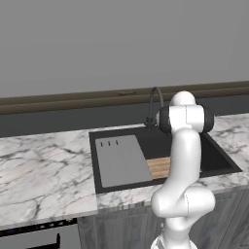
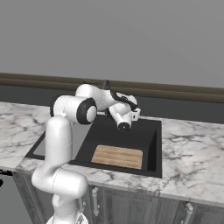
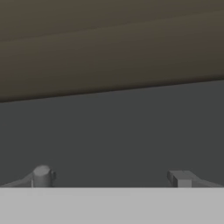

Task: Turn on the sink faucet with hot water and rinse the cutting board for ten seconds, then turn off the faucet. Push the cutting board to reach the water if necessary.

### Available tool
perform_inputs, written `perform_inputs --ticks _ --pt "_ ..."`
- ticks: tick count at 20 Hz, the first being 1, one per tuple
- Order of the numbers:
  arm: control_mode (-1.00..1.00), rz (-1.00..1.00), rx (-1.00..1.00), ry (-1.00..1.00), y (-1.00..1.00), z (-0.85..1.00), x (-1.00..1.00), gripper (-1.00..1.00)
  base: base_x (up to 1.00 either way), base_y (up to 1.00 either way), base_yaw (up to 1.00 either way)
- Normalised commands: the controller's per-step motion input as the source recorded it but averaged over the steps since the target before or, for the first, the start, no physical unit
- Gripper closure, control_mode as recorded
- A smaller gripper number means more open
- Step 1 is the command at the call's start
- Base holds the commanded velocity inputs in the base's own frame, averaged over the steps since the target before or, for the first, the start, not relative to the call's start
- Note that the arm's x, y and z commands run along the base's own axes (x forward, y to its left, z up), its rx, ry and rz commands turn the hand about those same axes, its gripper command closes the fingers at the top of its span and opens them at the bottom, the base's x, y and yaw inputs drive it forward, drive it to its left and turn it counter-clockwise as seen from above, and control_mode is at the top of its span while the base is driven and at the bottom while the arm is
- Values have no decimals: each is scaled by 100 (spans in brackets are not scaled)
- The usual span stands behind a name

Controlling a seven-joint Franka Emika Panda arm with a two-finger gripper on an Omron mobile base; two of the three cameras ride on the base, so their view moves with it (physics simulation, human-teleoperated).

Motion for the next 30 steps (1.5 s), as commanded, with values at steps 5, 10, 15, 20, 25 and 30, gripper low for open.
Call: perform_inputs --ticks 5,10,15,20,25,30 --pt "-100 0 0 0 -36 0 -2 -100 0 0 0" --pt "-100 0 1 0 -40 0 -15 -100 0 0 0" --pt "-100 0 2 0 -42 0 -25 -100 0 0 0" --pt "-100 0 3 0 -42 0 -26 -100 0 0 0" --pt "-100 0 3 0 -41 0 -30 -100 0 0 0" --pt "-100 0 3 0 -39 0 -34 -100 0 0 0"
